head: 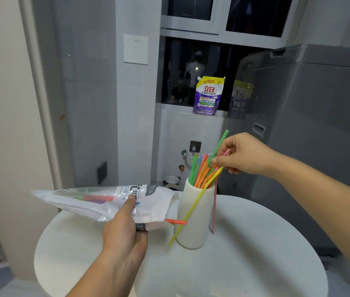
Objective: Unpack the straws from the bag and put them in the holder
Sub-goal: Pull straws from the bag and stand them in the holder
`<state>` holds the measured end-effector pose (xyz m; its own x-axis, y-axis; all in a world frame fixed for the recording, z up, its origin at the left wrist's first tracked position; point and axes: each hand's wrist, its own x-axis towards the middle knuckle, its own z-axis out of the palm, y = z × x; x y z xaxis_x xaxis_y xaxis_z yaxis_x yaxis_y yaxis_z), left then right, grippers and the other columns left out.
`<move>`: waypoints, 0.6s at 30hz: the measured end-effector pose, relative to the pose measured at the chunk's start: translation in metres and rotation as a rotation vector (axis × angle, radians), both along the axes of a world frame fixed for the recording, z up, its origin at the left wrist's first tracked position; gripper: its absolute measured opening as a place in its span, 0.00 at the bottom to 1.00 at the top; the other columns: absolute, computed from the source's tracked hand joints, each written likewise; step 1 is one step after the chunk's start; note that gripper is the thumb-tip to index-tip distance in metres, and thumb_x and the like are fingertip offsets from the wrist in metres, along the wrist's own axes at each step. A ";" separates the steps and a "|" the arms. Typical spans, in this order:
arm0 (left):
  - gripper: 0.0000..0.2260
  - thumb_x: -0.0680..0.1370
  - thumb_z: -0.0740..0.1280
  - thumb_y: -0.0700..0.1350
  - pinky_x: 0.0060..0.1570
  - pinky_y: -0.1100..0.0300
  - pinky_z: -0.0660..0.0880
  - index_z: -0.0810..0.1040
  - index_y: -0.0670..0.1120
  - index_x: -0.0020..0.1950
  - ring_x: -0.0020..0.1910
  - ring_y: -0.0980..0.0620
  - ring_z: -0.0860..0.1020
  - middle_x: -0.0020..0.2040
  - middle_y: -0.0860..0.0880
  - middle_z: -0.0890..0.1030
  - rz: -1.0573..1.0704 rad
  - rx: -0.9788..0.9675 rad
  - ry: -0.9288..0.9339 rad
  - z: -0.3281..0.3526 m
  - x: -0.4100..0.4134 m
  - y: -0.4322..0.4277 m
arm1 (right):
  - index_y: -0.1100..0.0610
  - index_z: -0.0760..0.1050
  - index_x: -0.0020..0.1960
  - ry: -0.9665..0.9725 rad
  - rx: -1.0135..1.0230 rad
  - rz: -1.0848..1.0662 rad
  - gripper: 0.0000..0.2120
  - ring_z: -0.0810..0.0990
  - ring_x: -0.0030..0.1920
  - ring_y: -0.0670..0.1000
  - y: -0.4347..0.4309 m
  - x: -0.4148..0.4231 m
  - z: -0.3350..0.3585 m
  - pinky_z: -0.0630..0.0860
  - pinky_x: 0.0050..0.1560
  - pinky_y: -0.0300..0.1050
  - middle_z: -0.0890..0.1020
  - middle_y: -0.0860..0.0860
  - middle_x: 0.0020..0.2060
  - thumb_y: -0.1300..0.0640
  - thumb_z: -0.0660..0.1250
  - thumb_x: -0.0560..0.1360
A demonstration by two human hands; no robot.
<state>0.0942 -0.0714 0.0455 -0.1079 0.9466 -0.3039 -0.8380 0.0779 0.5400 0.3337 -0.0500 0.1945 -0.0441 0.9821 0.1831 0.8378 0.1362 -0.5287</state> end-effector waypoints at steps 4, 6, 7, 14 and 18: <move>0.14 0.82 0.69 0.39 0.41 0.53 0.86 0.80 0.40 0.67 0.53 0.47 0.86 0.61 0.43 0.86 -0.009 0.005 0.000 -0.001 -0.001 0.001 | 0.57 0.83 0.43 -0.002 0.049 0.008 0.06 0.82 0.30 0.46 -0.007 0.004 0.002 0.80 0.33 0.37 0.85 0.53 0.35 0.54 0.74 0.75; 0.14 0.82 0.69 0.40 0.49 0.48 0.85 0.79 0.40 0.68 0.53 0.47 0.86 0.61 0.43 0.86 -0.006 0.008 -0.001 -0.001 -0.002 0.001 | 0.57 0.83 0.43 0.052 0.103 -0.015 0.05 0.81 0.29 0.45 -0.014 0.012 0.009 0.78 0.31 0.36 0.84 0.50 0.30 0.56 0.73 0.76; 0.15 0.82 0.69 0.40 0.51 0.47 0.84 0.79 0.40 0.68 0.53 0.47 0.86 0.61 0.43 0.86 -0.006 0.008 0.003 -0.001 -0.002 0.001 | 0.58 0.83 0.43 0.096 0.134 -0.025 0.05 0.81 0.28 0.45 -0.018 0.016 0.013 0.77 0.30 0.35 0.82 0.48 0.28 0.57 0.73 0.76; 0.14 0.82 0.69 0.39 0.39 0.53 0.86 0.79 0.41 0.68 0.49 0.48 0.85 0.61 0.43 0.85 -0.011 -0.006 0.000 0.001 0.000 -0.002 | 0.61 0.83 0.43 0.189 0.296 0.006 0.04 0.77 0.27 0.45 -0.061 0.051 0.062 0.76 0.29 0.33 0.80 0.52 0.27 0.61 0.73 0.76; 0.14 0.82 0.69 0.40 0.38 0.54 0.85 0.79 0.41 0.68 0.53 0.47 0.86 0.61 0.43 0.85 -0.019 -0.006 0.015 -0.001 -0.001 0.000 | 0.57 0.83 0.39 0.151 0.337 0.067 0.04 0.76 0.25 0.45 -0.082 0.063 0.087 0.75 0.29 0.32 0.80 0.50 0.25 0.59 0.74 0.73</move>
